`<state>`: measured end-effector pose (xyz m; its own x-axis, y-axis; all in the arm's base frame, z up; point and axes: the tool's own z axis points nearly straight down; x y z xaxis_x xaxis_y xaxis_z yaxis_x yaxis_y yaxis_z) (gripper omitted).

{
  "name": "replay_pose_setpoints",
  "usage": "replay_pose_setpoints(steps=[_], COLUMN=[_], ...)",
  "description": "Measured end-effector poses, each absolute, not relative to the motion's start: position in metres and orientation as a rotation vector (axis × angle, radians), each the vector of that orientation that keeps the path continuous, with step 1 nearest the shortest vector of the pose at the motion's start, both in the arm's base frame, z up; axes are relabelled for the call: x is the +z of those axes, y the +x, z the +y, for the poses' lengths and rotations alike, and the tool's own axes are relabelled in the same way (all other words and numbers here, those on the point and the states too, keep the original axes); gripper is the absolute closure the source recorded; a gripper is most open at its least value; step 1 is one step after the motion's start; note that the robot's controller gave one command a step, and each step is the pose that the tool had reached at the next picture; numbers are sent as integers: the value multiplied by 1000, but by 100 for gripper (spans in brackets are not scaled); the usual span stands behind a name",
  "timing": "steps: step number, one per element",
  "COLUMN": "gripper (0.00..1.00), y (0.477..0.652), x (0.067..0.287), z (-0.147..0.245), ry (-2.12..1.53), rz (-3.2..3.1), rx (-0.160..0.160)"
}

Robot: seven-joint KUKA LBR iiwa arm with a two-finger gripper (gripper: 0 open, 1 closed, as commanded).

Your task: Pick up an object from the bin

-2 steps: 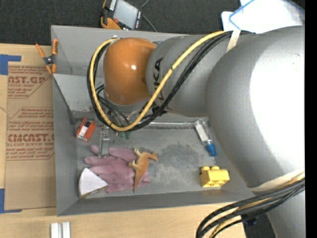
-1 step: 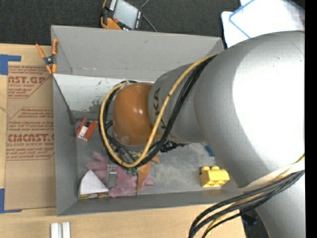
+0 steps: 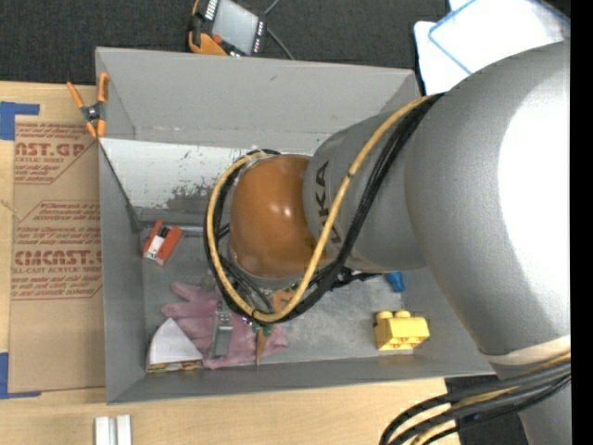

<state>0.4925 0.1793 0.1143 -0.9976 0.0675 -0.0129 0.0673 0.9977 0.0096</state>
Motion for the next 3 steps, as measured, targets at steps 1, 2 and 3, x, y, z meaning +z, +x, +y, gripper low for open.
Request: replay_pose_setpoints(steps=[1, 2, 3], gripper=[0, 0, 100], y=[483, 482, 482], x=[99, 70, 71], z=[166, 193, 225], ry=[344, 422, 479], rz=[3124, 3101, 3094], rx=[6, 17, 14])
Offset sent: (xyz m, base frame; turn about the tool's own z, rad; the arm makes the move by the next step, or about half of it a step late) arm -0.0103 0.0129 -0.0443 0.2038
